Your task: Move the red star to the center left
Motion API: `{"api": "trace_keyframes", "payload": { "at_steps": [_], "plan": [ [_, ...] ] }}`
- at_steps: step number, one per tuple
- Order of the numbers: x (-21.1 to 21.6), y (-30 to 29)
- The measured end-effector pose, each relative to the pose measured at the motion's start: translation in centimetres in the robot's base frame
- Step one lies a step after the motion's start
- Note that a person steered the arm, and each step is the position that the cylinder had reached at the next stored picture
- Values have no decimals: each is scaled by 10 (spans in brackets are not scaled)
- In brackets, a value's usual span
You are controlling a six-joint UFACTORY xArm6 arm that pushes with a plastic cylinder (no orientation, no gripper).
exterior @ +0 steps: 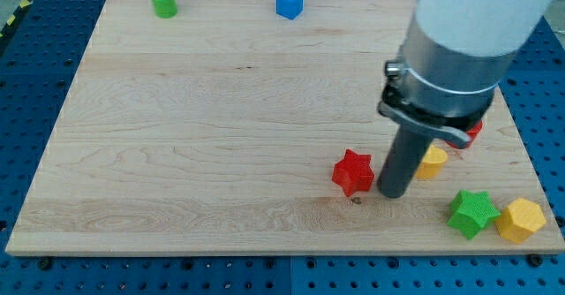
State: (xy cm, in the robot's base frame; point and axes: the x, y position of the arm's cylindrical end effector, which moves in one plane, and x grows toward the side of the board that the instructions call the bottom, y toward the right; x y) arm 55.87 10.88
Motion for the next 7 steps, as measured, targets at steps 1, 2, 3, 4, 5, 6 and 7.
{"api": "trace_keyframes", "payload": {
  "at_steps": [1,2,3,4,5,6,7],
  "plan": [
    [-1,-53],
    [-15,-108],
    [-25,-119],
    [-25,-108],
    [-24,-82],
    [-37,-78],
    [-60,-79]
  ]
}}
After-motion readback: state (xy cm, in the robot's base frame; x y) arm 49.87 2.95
